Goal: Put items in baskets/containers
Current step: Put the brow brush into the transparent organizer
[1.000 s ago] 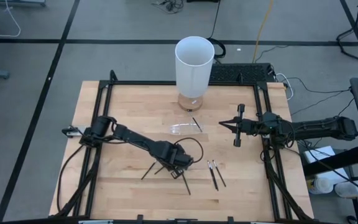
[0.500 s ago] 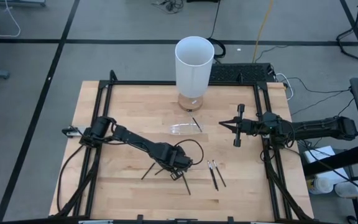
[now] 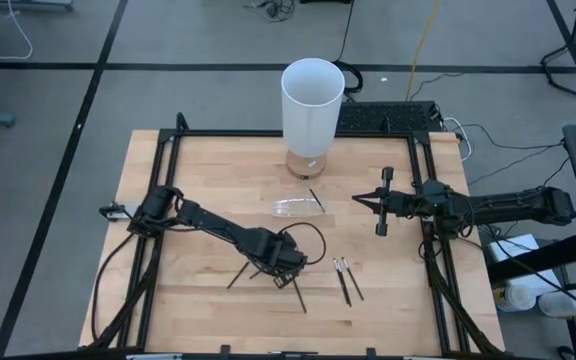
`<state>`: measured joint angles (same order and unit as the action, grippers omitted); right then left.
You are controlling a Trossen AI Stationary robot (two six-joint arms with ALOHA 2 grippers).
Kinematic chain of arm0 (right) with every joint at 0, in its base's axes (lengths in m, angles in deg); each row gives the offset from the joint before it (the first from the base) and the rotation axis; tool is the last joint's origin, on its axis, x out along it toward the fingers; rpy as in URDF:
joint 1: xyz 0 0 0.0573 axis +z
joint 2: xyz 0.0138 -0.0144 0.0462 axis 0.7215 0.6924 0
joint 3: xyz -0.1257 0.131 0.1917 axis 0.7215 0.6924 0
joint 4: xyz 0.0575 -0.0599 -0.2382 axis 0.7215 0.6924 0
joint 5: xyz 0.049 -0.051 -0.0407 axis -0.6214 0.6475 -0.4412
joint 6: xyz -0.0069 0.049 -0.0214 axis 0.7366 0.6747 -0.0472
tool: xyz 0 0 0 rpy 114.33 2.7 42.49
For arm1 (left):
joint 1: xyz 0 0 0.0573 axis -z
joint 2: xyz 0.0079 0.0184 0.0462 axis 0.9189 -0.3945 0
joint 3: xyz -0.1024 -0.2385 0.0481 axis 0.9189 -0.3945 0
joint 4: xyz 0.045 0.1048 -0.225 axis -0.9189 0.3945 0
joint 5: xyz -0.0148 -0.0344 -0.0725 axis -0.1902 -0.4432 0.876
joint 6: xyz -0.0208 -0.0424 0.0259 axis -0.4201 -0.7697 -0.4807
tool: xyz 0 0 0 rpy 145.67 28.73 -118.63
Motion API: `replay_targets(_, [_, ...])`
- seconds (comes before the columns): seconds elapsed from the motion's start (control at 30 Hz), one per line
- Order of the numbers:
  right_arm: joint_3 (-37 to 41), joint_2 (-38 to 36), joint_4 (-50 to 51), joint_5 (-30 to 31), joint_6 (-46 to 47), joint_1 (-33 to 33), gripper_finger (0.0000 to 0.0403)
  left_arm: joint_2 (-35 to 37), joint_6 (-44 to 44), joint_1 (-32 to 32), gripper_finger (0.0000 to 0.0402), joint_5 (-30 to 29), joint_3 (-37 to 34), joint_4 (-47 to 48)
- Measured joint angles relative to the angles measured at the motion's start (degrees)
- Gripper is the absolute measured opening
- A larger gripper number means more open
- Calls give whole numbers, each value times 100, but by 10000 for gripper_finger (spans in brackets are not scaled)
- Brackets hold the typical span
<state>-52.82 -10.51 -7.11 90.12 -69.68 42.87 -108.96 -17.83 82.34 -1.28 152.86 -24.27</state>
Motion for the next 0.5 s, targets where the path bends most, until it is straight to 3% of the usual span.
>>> replay_targets(0.33, [0, 2, 2, 0, 1, 1, 0, 136, 86, -9, 7, -51, 12, -15])
replay_targets(0.5, [0, 2, 4, 0, 0, 1, 0, 391, 26, -53, 3, -422, 23, 246])
